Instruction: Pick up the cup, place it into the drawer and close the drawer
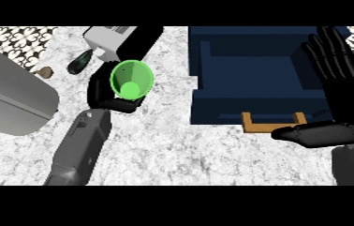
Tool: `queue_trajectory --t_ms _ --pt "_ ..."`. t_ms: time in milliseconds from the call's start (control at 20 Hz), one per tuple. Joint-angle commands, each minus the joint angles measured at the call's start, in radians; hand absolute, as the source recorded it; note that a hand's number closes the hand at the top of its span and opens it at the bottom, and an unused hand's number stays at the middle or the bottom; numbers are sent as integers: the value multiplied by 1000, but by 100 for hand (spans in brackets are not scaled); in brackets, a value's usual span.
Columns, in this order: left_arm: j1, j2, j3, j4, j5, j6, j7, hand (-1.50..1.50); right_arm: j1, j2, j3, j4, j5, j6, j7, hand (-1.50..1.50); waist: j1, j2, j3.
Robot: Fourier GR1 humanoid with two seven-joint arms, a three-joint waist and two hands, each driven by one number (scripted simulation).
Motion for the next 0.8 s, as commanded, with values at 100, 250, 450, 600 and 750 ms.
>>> queue_trajectory --t_ms 100,250,450,600,750 --pt "-138 -65 -81 -183 9 65 249 150 -2 -29 -36 -7 -35 21 21 -150 6 -6 1" --pt "-156 -66 -113 -288 25 87 366 150 44 -12 -30 44 11 28 -92 -150 5 -3 1" --pt "-304 -67 -205 -306 70 233 517 150 -2 -21 -31 18 -15 22 -24 -150 -12 0 0" --pt "-423 -67 -170 -224 52 246 563 150 -15 -20 -26 28 2 15 -28 -150 -16 5 0" --pt "-493 -68 -255 -133 90 363 569 150 6 26 15 -9 31 -16 -36 -150 -30 7 0"
